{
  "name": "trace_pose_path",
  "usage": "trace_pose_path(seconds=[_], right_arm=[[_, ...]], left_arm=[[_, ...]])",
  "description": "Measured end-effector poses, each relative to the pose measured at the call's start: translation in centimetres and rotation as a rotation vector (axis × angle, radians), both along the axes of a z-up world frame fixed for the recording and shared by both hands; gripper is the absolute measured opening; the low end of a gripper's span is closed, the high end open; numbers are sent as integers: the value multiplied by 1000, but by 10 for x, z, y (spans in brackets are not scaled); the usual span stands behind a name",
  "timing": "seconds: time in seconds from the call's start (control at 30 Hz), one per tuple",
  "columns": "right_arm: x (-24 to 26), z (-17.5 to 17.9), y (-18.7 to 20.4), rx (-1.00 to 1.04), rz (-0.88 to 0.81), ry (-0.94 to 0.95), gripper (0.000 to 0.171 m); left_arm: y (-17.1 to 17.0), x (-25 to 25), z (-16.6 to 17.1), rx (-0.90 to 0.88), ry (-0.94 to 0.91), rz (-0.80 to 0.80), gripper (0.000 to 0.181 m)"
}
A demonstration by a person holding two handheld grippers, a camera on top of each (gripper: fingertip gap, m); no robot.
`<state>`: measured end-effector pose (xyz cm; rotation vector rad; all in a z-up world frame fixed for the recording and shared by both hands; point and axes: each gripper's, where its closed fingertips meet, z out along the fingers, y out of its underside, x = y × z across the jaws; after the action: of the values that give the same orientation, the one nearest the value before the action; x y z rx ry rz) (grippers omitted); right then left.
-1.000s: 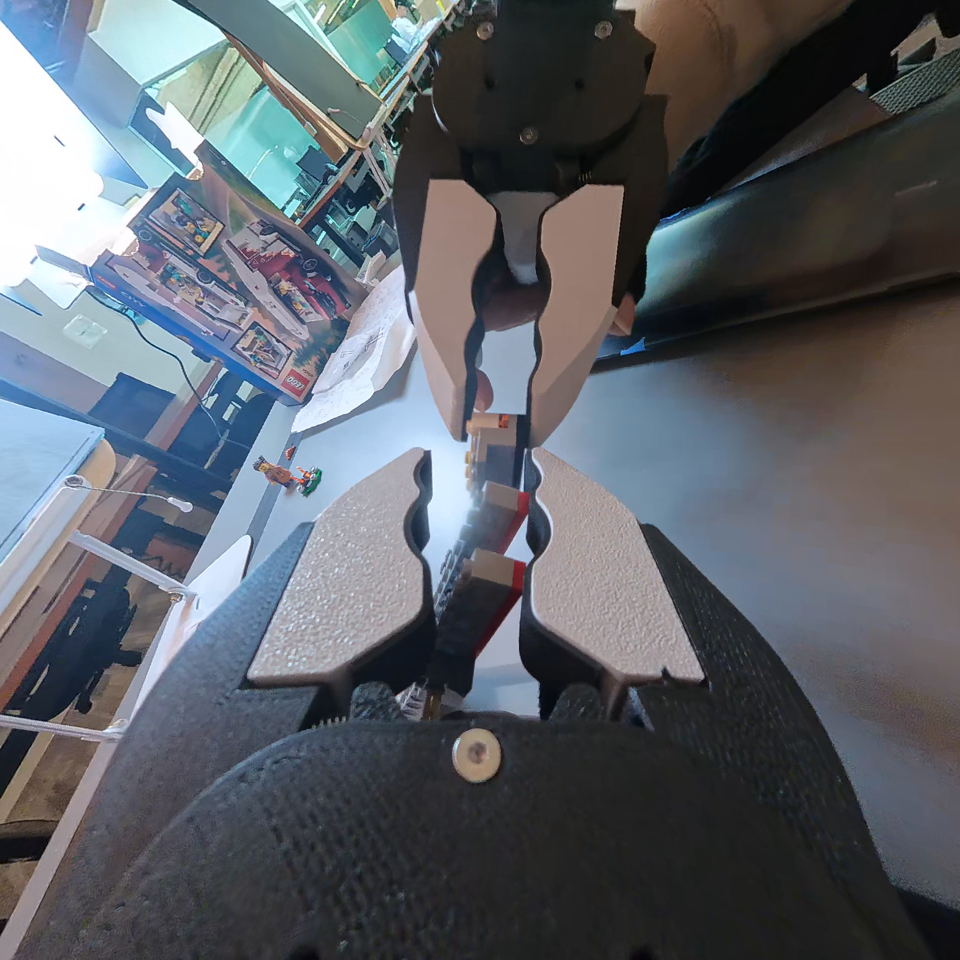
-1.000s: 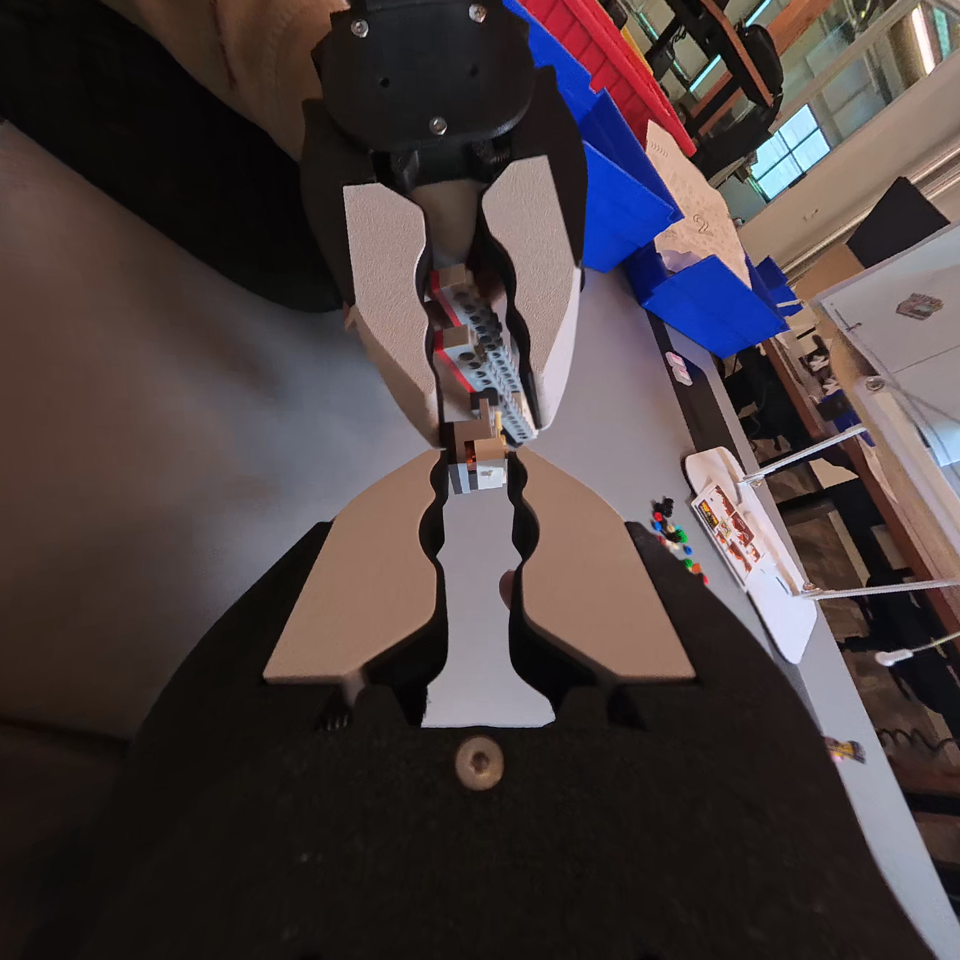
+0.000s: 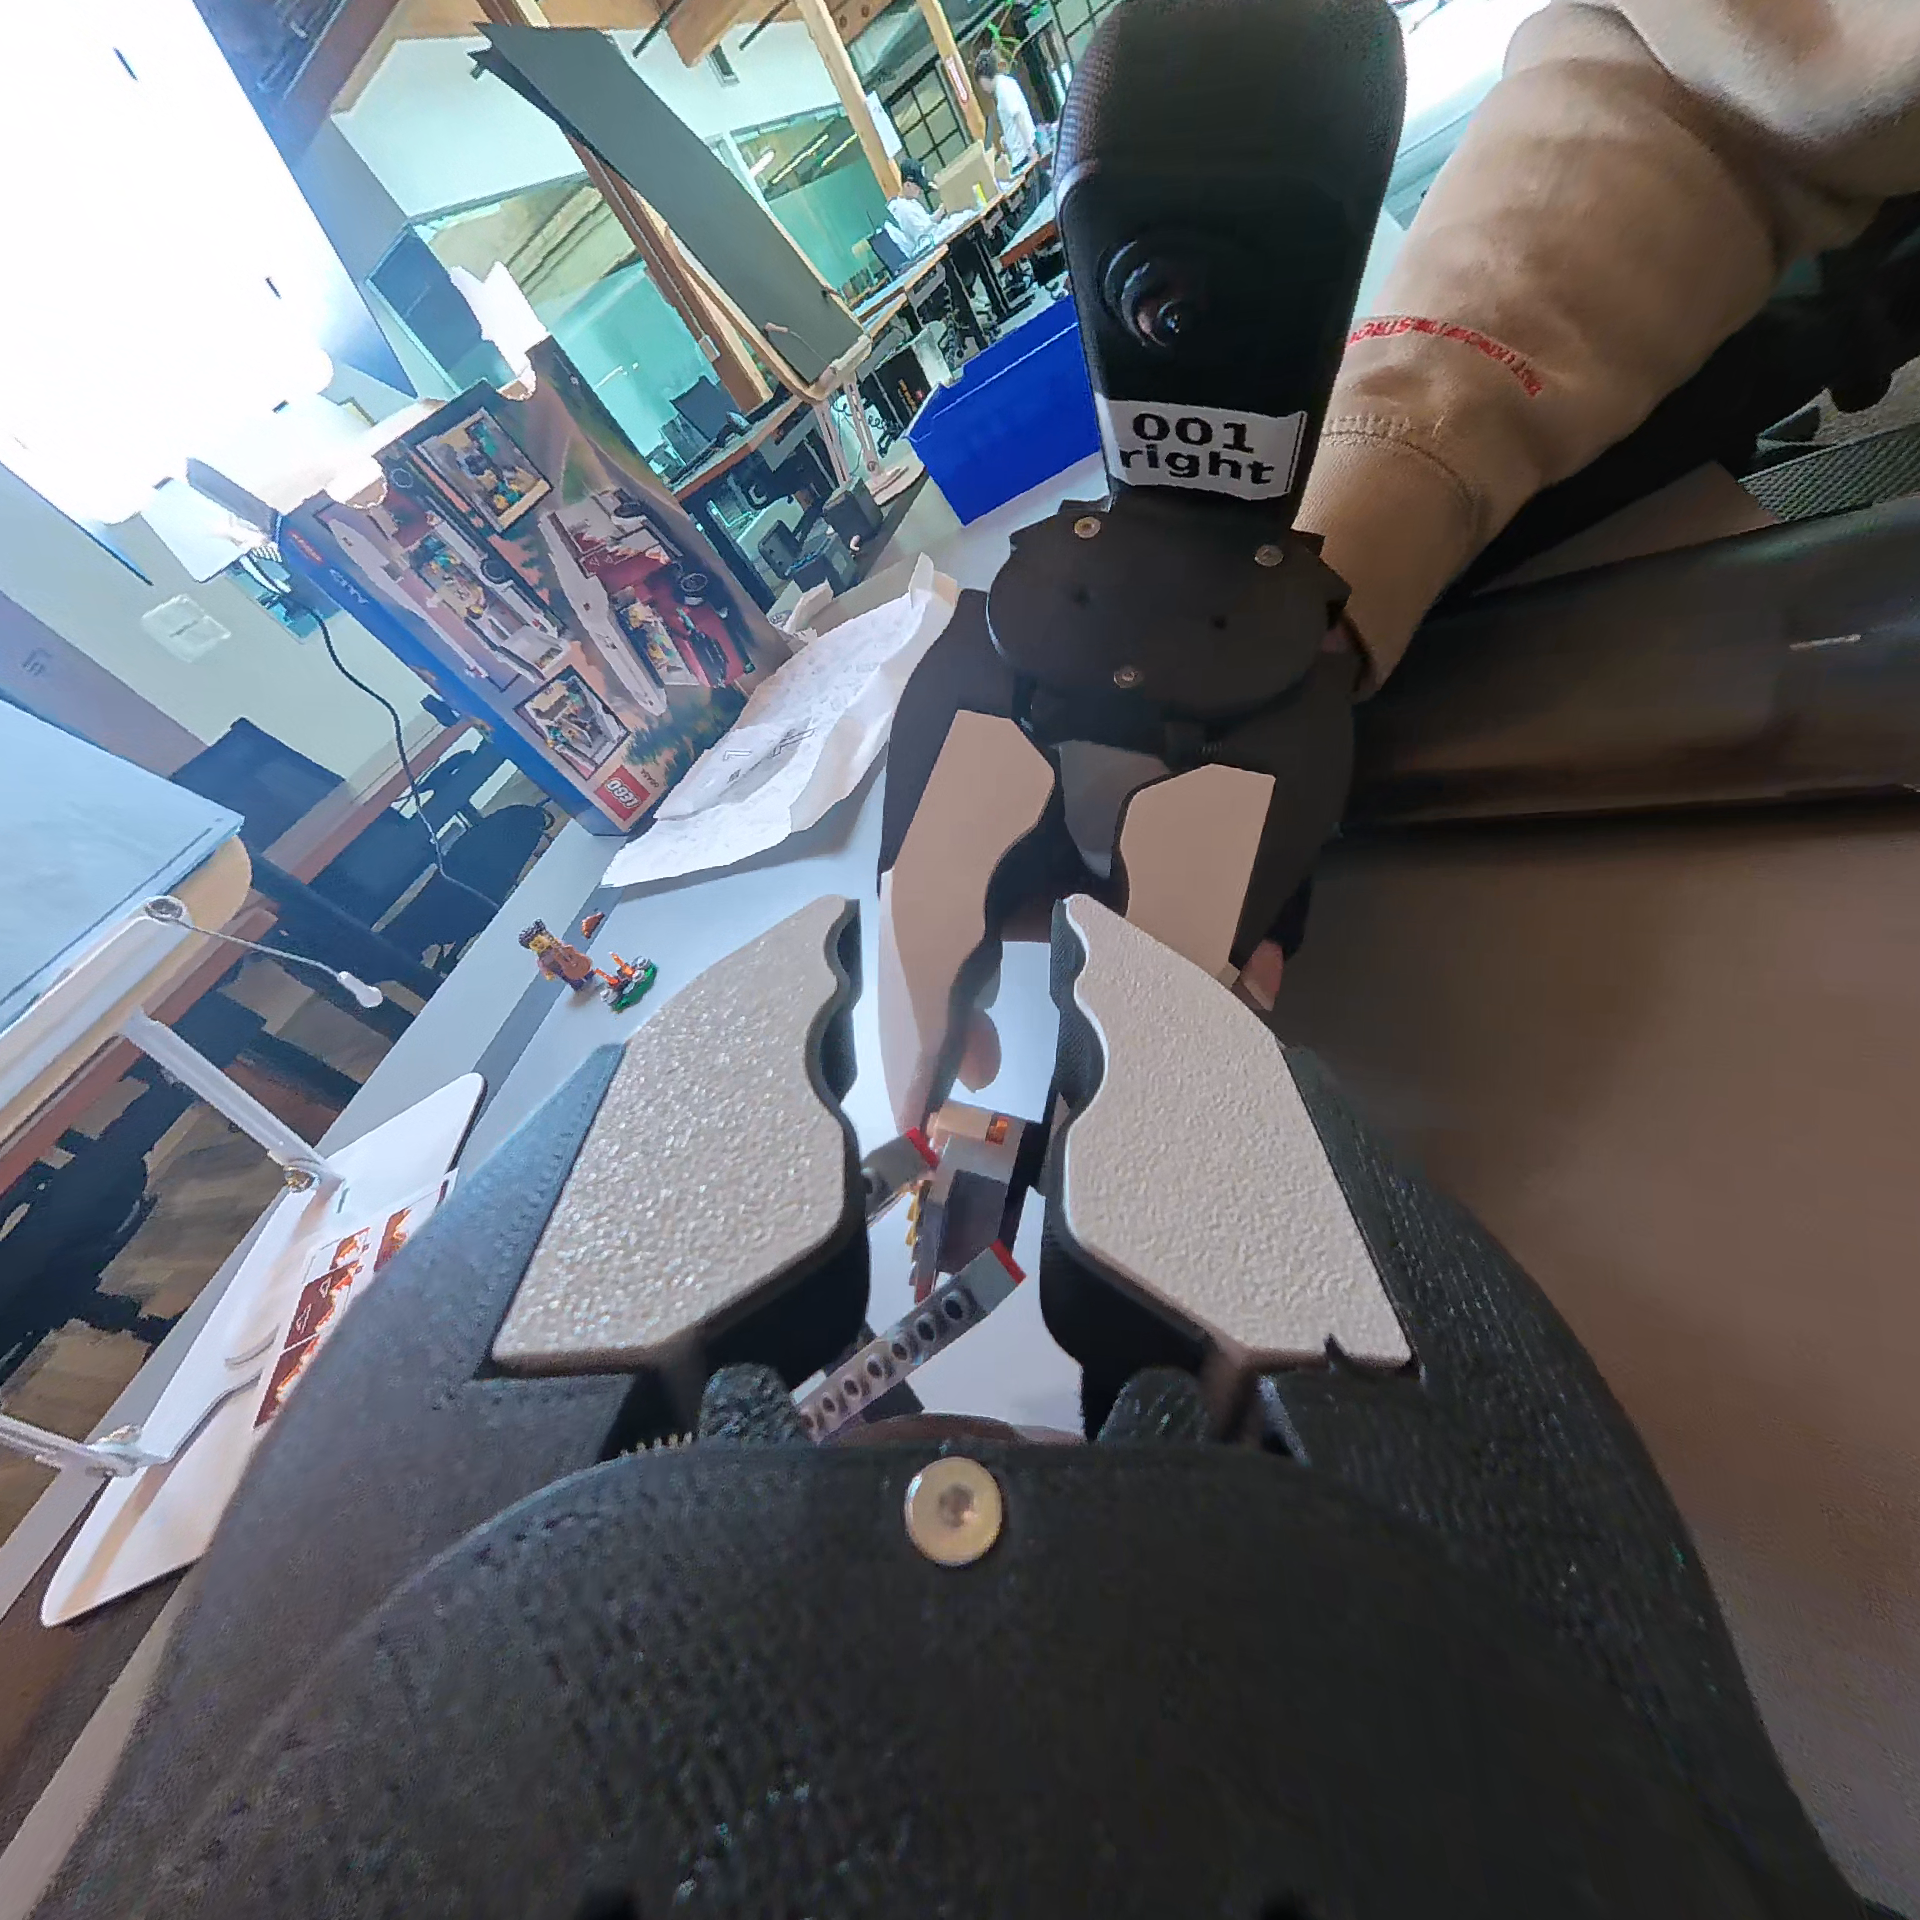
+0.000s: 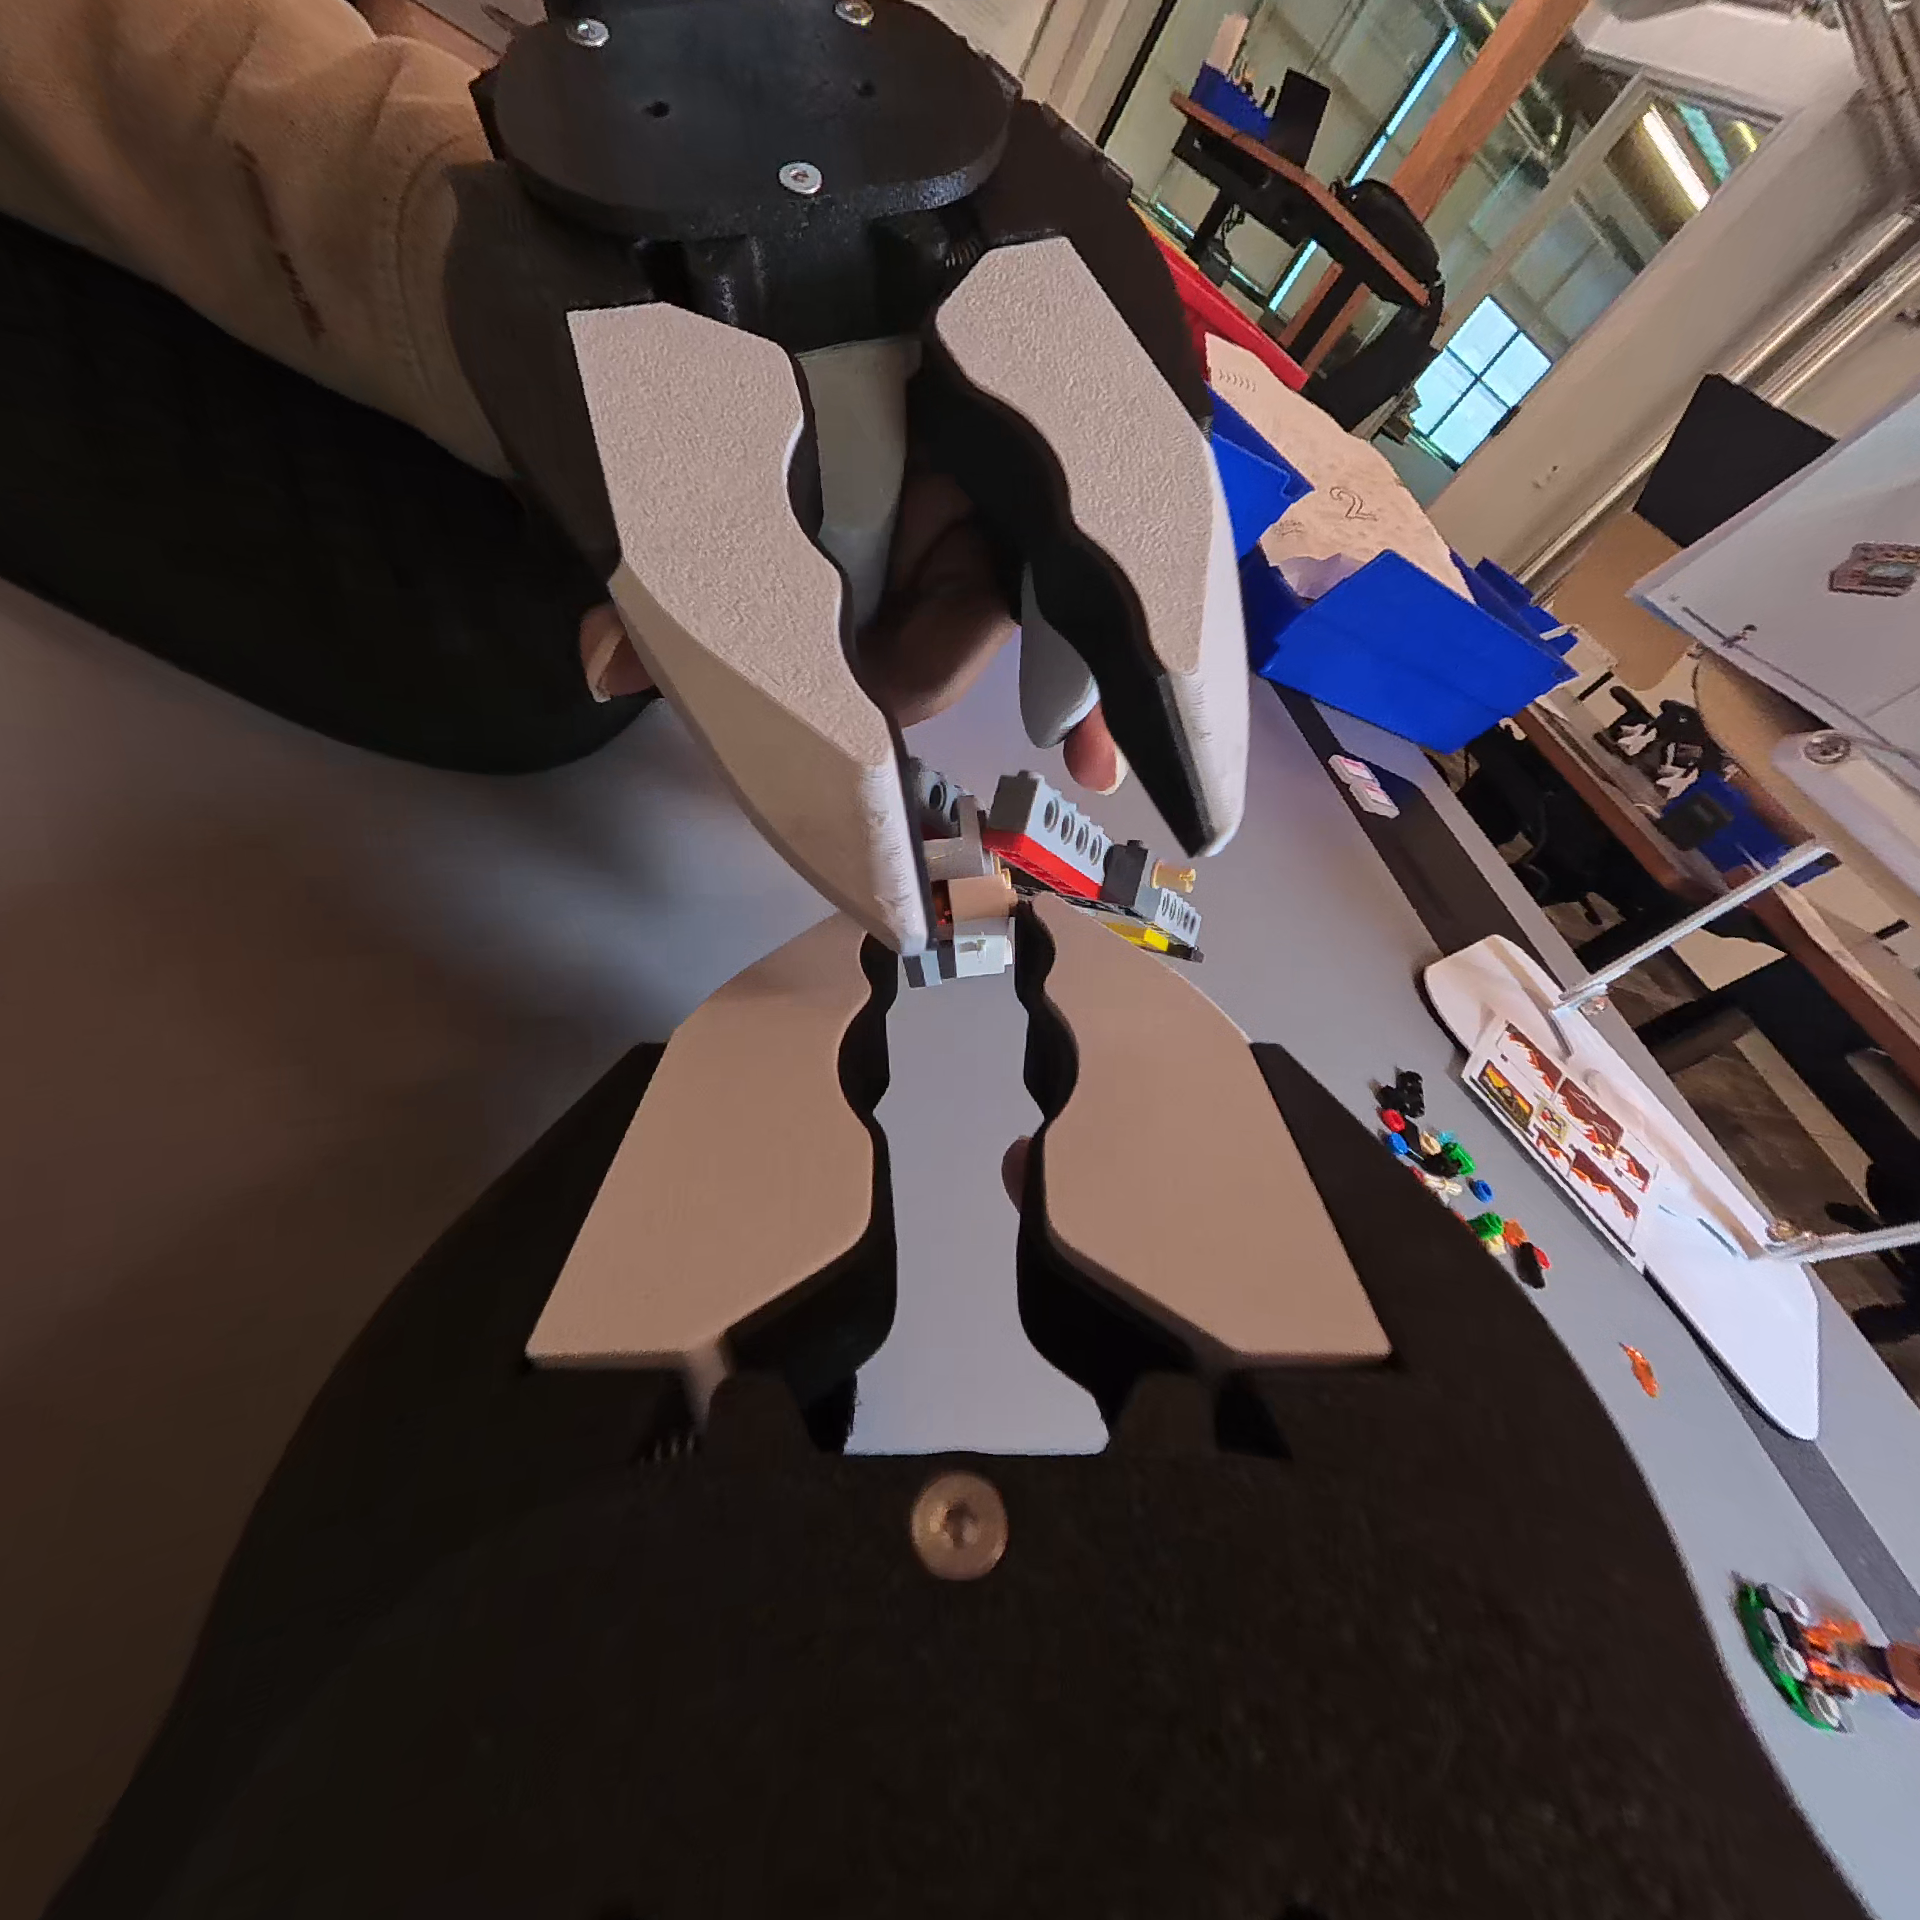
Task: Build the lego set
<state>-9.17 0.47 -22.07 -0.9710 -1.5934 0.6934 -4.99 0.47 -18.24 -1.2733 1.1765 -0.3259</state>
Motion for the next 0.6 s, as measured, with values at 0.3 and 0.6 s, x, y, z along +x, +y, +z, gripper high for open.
trace_pose_path(seconds=[0.3, 0.6], right_arm=[[-5, -2, 9, 1, -34, -17, 22], [-8, 2, 17, -47, -54, 3, 21]], left_arm=[[16, -32, -13, -23, 161, 72, 59], [50, -79, -63, 86, 538, 292, 73]])
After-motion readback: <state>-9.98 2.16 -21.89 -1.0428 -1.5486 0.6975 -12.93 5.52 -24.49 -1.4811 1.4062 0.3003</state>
